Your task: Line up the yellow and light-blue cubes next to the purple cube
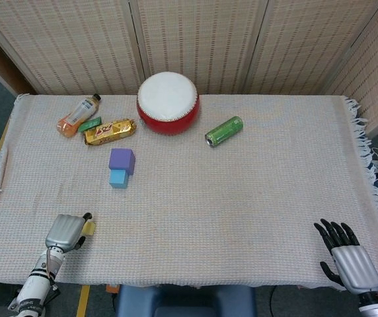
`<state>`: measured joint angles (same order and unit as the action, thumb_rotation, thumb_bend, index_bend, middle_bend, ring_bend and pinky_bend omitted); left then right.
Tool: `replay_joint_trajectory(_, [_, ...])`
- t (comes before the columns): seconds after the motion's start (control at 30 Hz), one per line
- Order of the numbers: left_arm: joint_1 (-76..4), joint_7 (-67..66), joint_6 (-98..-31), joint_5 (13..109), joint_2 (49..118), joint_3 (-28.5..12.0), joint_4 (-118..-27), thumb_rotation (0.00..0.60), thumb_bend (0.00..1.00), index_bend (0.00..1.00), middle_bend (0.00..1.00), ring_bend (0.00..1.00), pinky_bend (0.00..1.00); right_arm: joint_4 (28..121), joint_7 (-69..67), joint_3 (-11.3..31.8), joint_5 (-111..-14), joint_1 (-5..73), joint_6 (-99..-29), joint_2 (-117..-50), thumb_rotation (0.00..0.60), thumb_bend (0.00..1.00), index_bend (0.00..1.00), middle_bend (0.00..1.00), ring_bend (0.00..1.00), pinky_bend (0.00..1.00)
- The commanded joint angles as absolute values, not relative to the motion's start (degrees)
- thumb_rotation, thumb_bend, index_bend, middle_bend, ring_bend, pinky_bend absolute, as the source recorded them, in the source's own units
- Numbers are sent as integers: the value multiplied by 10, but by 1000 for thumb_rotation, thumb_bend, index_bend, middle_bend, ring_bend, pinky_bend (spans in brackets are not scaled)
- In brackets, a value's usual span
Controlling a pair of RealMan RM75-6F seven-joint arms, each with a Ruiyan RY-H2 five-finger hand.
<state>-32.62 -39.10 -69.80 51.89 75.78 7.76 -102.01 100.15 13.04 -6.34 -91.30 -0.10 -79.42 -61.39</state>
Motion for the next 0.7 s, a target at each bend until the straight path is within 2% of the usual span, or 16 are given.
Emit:
replay_joint_trajectory(0.03, [-320, -391, -694, 521, 765, 75, -1006, 600, 371, 288, 1000, 1000, 1000, 1001, 130, -63, -913, -1, -795, -614, 600, 101, 0, 0, 0, 0])
replay_joint_trajectory(0.1, [-318, -387, -690, 524, 768, 71, -999, 600, 370, 297, 1000, 1000, 1000, 1002, 130, -63, -913, -1, -795, -614, 600, 101, 0, 0, 0, 0])
replay_joint_trajectory(0.33, [-306, -358, -688, 552, 786, 57, -973, 600, 372, 425, 1000, 1000, 1000, 1002, 131, -63, -913, -2, -796, -613, 600, 101, 0, 0, 0, 0])
replay_joint_trajectory(0.7, [-295, -324, -688, 591, 793, 31, -962, 600, 371, 460, 1000, 1000, 1000, 1002, 130, -61, -908, -2, -793, -612, 600, 101, 0, 0, 0, 0])
